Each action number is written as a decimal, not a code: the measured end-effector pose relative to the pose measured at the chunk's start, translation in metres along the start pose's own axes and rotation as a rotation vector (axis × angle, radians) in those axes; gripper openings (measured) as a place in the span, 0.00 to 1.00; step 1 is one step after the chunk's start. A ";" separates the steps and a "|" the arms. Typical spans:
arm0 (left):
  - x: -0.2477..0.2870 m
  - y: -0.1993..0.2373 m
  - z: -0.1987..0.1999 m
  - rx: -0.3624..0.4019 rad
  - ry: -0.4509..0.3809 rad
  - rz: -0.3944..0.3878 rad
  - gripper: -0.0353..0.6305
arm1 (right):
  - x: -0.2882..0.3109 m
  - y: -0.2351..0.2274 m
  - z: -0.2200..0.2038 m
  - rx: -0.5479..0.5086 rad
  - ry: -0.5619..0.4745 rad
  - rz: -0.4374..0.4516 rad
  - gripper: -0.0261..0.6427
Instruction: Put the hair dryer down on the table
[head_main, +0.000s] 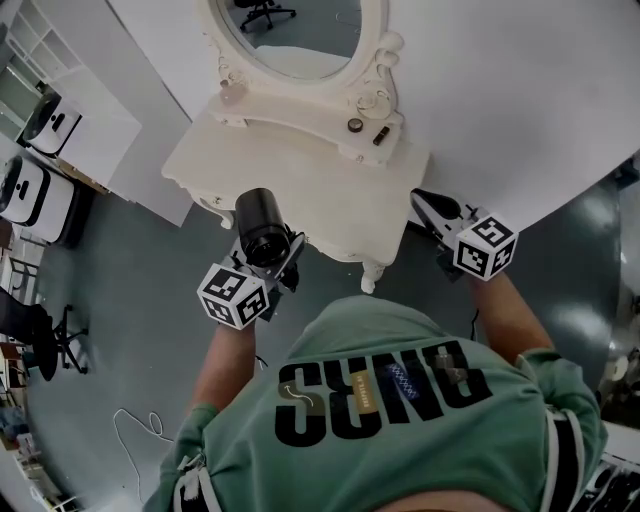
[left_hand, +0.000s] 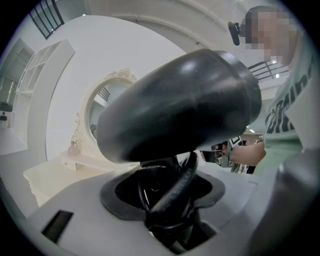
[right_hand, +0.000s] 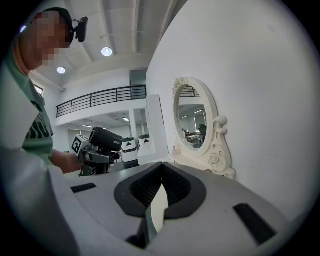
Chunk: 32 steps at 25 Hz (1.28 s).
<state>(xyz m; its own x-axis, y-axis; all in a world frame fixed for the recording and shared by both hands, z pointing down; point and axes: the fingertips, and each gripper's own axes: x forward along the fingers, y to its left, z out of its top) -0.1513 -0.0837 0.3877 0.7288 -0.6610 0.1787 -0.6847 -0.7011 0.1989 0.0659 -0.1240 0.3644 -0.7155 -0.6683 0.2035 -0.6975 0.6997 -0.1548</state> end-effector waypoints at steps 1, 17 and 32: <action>0.012 0.002 -0.001 0.002 0.004 0.008 0.41 | 0.003 -0.013 -0.002 0.001 0.001 0.011 0.03; 0.124 0.054 0.012 -0.010 0.040 0.206 0.41 | 0.074 -0.131 0.022 -0.046 0.035 0.218 0.03; 0.172 0.221 0.023 0.499 0.339 0.118 0.41 | 0.192 -0.140 0.041 -0.074 0.018 0.164 0.03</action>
<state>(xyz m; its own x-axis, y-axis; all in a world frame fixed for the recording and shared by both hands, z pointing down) -0.1772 -0.3580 0.4400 0.5527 -0.6775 0.4852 -0.6216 -0.7230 -0.3015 0.0251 -0.3605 0.3856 -0.8180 -0.5397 0.1990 -0.5665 0.8159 -0.1160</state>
